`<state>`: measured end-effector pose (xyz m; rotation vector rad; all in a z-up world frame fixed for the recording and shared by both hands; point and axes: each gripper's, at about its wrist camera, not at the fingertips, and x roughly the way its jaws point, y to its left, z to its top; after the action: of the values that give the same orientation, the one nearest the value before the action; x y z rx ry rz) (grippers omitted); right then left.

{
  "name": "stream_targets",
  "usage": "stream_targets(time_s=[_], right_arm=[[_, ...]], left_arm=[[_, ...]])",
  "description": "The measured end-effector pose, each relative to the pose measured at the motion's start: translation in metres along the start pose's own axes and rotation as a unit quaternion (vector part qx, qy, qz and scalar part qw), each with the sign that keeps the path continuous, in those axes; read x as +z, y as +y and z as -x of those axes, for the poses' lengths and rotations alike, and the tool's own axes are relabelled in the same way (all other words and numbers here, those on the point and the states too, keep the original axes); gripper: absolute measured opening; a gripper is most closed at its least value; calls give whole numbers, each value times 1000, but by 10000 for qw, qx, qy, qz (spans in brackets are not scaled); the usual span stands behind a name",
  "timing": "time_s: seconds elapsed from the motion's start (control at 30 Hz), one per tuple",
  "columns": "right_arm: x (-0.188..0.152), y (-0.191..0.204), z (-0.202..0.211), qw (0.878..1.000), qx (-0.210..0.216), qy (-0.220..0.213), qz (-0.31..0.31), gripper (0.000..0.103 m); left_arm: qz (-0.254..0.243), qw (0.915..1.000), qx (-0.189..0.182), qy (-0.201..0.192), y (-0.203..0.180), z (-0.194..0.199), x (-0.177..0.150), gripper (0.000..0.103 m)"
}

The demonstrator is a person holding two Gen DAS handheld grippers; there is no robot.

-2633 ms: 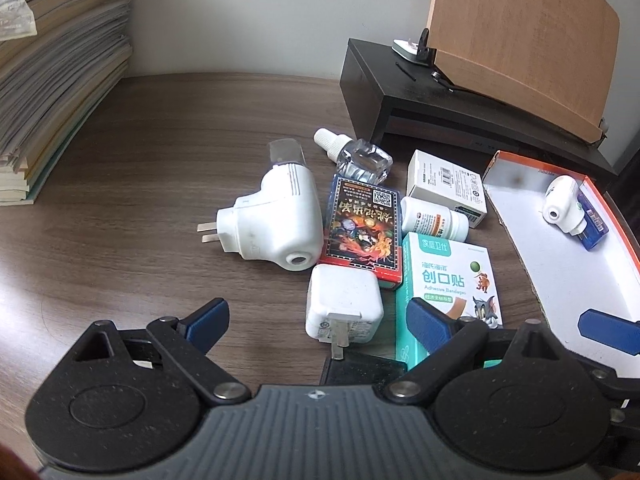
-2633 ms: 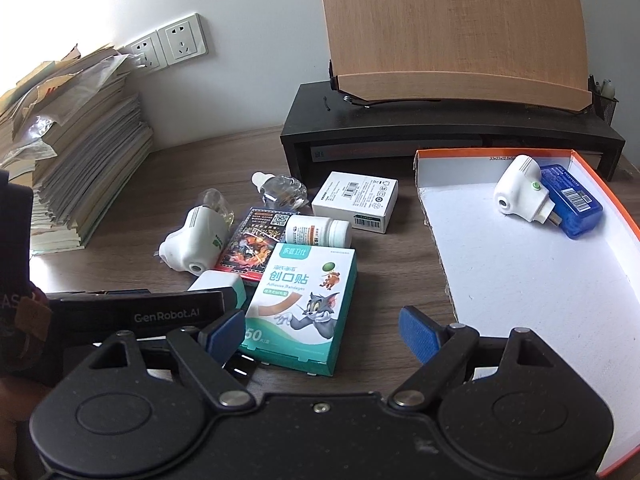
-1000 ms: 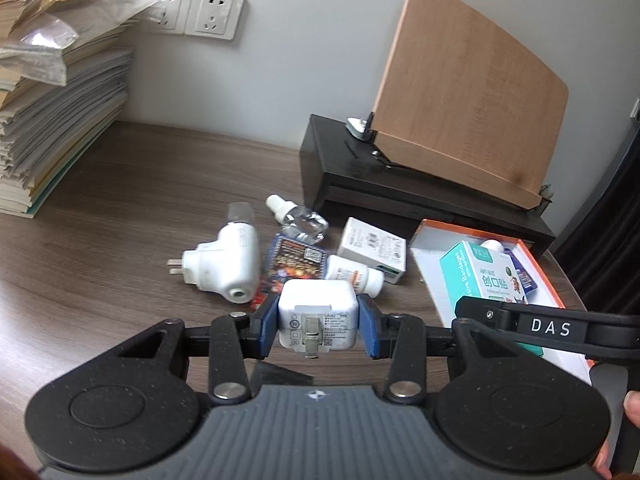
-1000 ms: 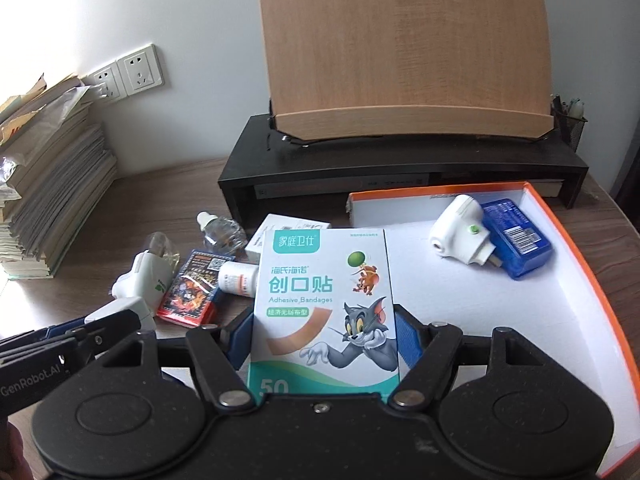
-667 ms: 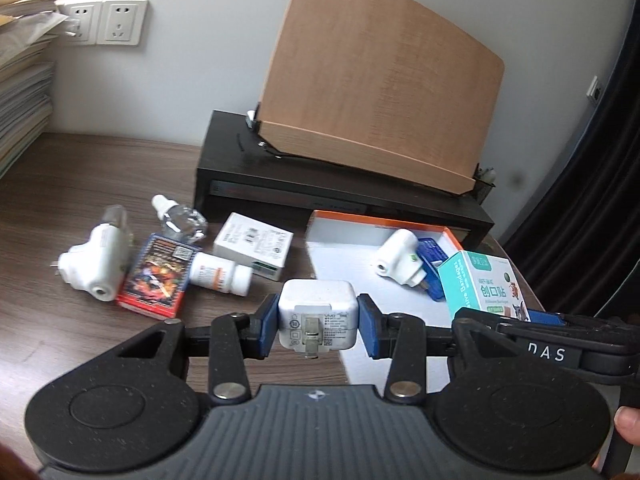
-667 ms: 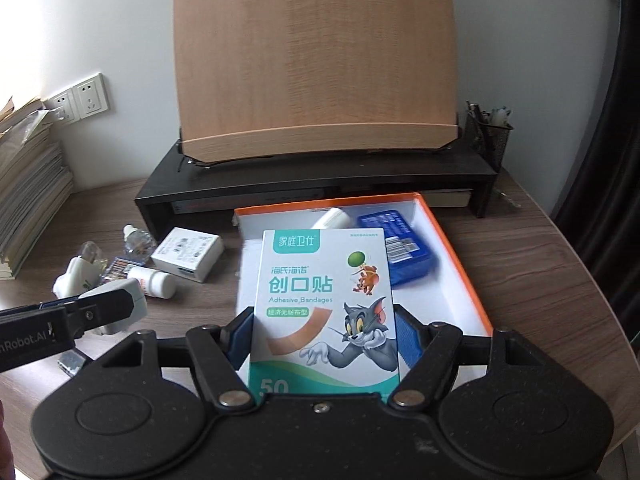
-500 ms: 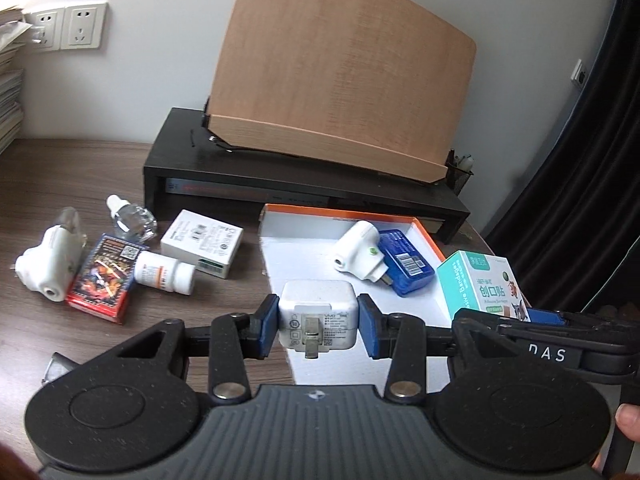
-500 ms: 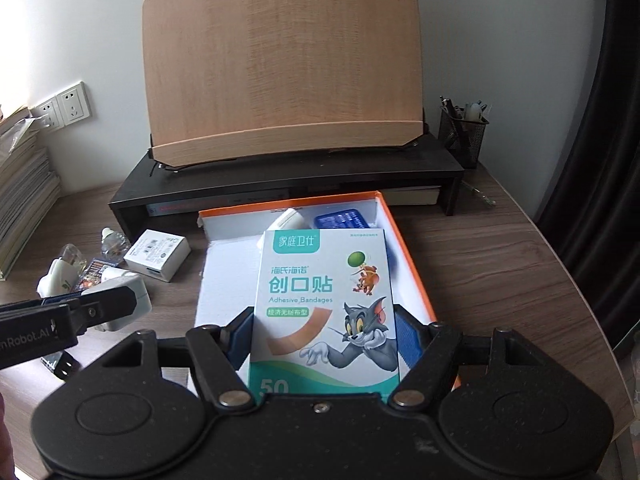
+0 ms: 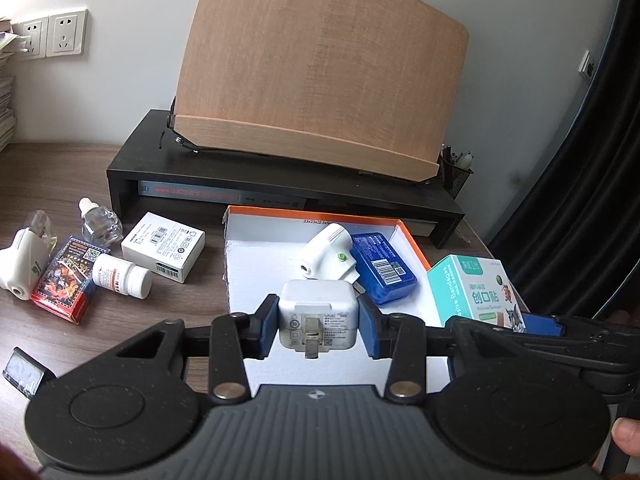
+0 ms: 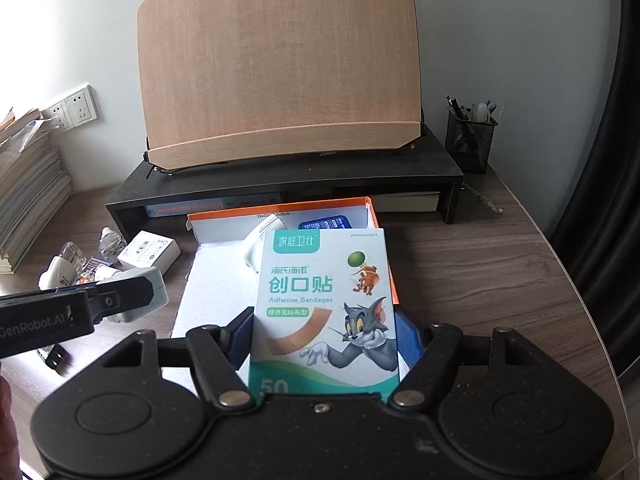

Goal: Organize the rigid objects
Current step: 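Carry the charger and bandage box over the orange-rimmed white box with both grippers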

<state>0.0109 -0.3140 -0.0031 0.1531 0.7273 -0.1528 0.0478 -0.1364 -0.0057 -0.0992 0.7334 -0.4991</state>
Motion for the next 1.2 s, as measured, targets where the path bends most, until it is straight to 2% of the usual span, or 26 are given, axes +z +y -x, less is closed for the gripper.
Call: stream_targets(time_s=[0.33,0.8,1.2], right_arm=[[0,-2,-6,9997,166,42,151,84],[1,-3,-12,9998,109,104,139,84],[1,-5,-16,9995,200,139,187,84]], left_arm=[[32,9998,203,-32,-6,-3,-1,42],[-20,9998,186,39,-12,-15,-2,42],[-37,9994,322,90,-15,-19,-3,42]])
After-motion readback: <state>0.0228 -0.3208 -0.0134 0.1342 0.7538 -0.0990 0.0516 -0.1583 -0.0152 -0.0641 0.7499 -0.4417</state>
